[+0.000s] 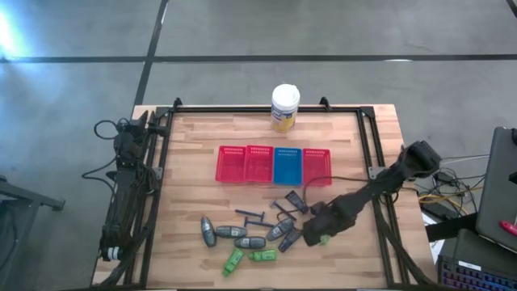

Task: Pick & Place Travel size toiletries
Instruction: Put the green shampoo into the right red bin, then put the black deodorant into the left red bin

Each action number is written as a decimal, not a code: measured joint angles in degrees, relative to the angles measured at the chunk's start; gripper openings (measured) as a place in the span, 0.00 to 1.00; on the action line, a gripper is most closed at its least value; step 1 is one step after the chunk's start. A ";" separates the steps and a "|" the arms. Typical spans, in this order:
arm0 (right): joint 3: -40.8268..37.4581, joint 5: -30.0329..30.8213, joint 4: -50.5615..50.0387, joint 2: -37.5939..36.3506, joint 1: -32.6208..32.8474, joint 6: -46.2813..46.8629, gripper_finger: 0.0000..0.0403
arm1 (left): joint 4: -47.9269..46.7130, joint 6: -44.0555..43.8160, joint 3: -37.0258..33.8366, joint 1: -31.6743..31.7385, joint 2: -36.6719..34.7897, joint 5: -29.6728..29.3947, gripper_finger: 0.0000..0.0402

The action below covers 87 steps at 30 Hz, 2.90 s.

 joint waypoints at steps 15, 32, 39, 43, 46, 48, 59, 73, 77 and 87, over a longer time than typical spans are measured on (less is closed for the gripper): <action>9.56 -0.45 -4.16 12.33 -0.39 -29.42 0.78 | 0.00 0.00 0.00 0.01 0.09 0.00 0.27; 7.58 6.52 -5.39 7.76 -2.59 -27.66 0.32 | 0.00 -0.01 0.00 0.00 0.17 -0.02 0.28; 5.66 12.71 -10.16 -5.05 -4.37 -13.76 0.28 | 0.00 -0.01 0.00 0.00 0.26 -0.01 0.28; 2.41 19.29 -13.78 -14.97 -9.58 -0.70 0.31 | 0.00 -0.01 0.00 0.01 0.28 0.00 0.27; -1.18 21.35 -13.36 -20.96 -16.71 2.96 0.32 | 0.00 0.00 0.00 0.01 0.28 0.00 0.28; -3.95 20.20 -11.83 -23.59 -23.00 -0.05 0.32 | 0.00 -0.02 0.00 0.00 0.28 0.00 0.28; -9.98 7.16 -1.59 -23.01 -46.25 -22.55 0.35 | 0.00 0.00 0.00 -0.01 0.28 0.00 0.28; -7.89 5.48 -1.85 -15.73 -46.77 -28.77 0.61 | 0.00 0.33 0.00 0.00 0.33 0.00 0.28; -7.10 8.07 -1.88 -17.99 -46.47 -29.82 0.69 | 0.22 2.76 0.00 0.00 0.32 -0.09 0.28; -3.55 13.61 -2.35 -21.06 -43.39 -36.94 0.77 | 0.28 -0.59 0.00 -0.02 0.33 0.18 0.28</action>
